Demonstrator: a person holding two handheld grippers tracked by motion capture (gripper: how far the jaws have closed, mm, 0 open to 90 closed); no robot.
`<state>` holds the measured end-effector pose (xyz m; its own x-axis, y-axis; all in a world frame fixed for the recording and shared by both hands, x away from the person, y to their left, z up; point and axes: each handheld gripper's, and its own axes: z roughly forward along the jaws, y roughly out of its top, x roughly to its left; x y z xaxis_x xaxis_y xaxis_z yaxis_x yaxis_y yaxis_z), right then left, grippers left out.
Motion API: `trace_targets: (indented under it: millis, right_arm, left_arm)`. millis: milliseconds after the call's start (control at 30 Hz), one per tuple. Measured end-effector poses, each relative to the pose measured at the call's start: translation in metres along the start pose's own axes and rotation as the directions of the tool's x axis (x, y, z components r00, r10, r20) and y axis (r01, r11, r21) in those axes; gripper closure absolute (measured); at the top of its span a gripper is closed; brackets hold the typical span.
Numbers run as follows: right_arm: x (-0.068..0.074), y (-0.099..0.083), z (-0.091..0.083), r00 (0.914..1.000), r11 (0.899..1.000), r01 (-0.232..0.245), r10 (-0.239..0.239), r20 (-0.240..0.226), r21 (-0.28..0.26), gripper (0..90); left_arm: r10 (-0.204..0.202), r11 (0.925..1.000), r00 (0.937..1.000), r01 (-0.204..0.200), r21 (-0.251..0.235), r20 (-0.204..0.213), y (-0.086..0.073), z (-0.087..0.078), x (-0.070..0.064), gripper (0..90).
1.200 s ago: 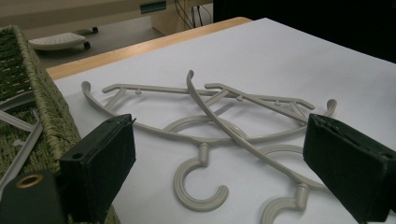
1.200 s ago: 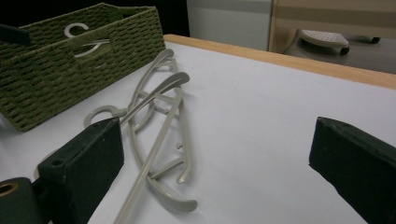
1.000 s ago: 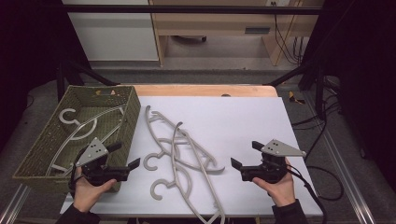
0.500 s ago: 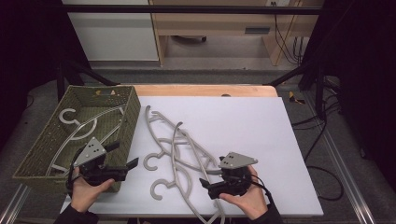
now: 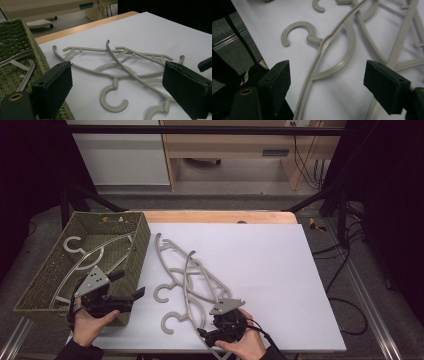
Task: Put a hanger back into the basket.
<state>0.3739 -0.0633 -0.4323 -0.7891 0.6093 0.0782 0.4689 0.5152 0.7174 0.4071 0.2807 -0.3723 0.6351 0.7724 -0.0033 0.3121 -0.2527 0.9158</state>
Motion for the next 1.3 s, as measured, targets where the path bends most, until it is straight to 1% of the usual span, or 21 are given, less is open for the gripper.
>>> trace_targets:
  millis: [133,200,233,267,333,400,500,567,600,633,700,800,833,867,967,1033,1167,1200,1267,1300]
  right_arm:
    - [0.009,-0.004,0.014,0.9999,0.999,0.008,-0.007,-0.015,0.05,27.2]
    - [0.009,-0.006,0.019,0.9998,0.997,0.01,-0.009,-0.019,0.074,30.0]
    - [0.01,-0.007,0.021,0.9998,0.997,0.0,0.002,-0.021,0.079,32.3]
    - [0.009,-0.008,0.023,0.9997,0.996,0.0,0.002,-0.022,0.093,34.1]
    - [0.01,-0.01,0.028,0.9997,0.994,0.008,-0.005,-0.026,0.113,36.5]
    - [0.012,-0.011,0.031,0.9992,0.991,0.028,-0.024,-0.033,0.132,41.2]
    - [0.015,-0.012,0.034,0.9989,0.988,0.034,-0.029,-0.036,0.148,48.1]
    - [0.016,-0.013,0.036,0.9988,0.988,0.045,-0.041,-0.025,0.149,51.2]
    - [0.016,-0.013,0.035,0.9993,0.988,0.034,-0.032,-0.017,0.153,54.6]
    - [0.014,-0.013,0.035,0.9988,0.986,0.046,-0.043,-0.023,0.158,57.2]
    - [0.013,-0.013,0.035,0.9993,0.985,0.032,-0.029,-0.022,0.169,59.1]
    - [0.013,-0.013,0.034,0.9984,0.984,0.034,-0.025,-0.052,0.177,67.8]
    - [0.013,-0.013,0.035,0.9973,0.984,0.031,-0.019,-0.071,0.175,70.8]
    - [0.013,-0.013,0.035,0.9966,0.982,0.028,-0.013,-0.081,0.189,73.1]
    - [0.01,-0.013,0.034,0.9954,0.98,0.021,-0.002,-0.095,0.198,74.4]
    - [0.007,-0.013,0.033,0.9957,0.979,0.007,0.012,-0.092,0.206,75.4]
    - [0.002,-0.013,0.03,0.997,0.975,-0.004,0.021,-0.074,0.22,77.8]
    - [0.0,-0.013,0.029,0.9969,0.976,0.003,0.014,-0.078,0.219,78.4]
    - [-0.004,-0.013,0.027,0.9973,0.974,-0.011,0.027,-0.068,0.226,79.7]
    - [-0.006,-0.013,0.026,0.9975,0.974,-0.008,0.024,-0.066,0.227,80.2]
  left_arm:
    - [0.003,1.0,1.0,-0.003,0.003,-0.002,0.0,0.0,0.001,8.7]
    - [0.003,1.0,1.0,-0.003,0.003,-0.002,0.0,0.0,0.001,8.7]
    - [0.003,1.0,1.0,-0.003,0.004,-0.002,0.0,0.0,0.001,8.8]
    - [-0.001,1.0,1.0,0.001,0.002,-0.002,0.0,0.0,0.001,8.7]
    - [-0.001,1.0,1.0,0.001,0.003,-0.002,0.0,-0.001,0.002,8.8]
    - [-0.005,1.0,1.0,0.005,0.001,-0.004,0.0,-0.001,0.002,8.8]
    - [-0.003,1.0,1.0,0.003,0.0,-0.006,0.0,-0.002,0.003,8.8]
    - [-0.003,1.0,1.0,0.003,-0.002,-0.007,0.0,-0.002,0.003,8.8]
    - [-0.003,1.0,1.0,0.003,-0.002,-0.007,0.0,-0.002,0.003,8.8]
    - [-0.003,1.0,1.0,0.003,-0.002,-0.008,0.0,-0.003,0.003,8.8]
    - [-0.004,1.0,1.0,0.004,-0.002,-0.007,0.0,-0.002,0.003,8.9]
    - [-0.001,1.0,1.0,0.001,0.001,-0.007,0.0,-0.002,0.003,8.9]
    - [0.0,1.0,1.0,0.0,0.001,-0.007,0.0,-0.002,0.003,8.9]
    - [0.0,1.0,1.0,0.0,0.002,-0.006,0.0,-0.002,0.003,8.9]
    - [0.0,1.0,1.0,0.0,0.0,-0.005,0.0,-0.002,0.002,8.9]
    - [-0.001,1.0,1.0,0.001,0.0,-0.005,0.0,-0.002,0.003,9.0]
    - [0.001,1.0,1.0,-0.001,0.003,-0.007,0.0,-0.002,0.003,9.0]
    - [0.0,1.0,1.0,0.0,0.004,-0.006,0.0,-0.002,0.003,9.0]
    - [0.001,1.0,1.0,-0.001,0.005,-0.005,0.0,-0.002,0.003,9.0]
    - [-0.002,1.0,1.0,0.002,0.005,-0.005,0.0,-0.002,0.003,9.0]
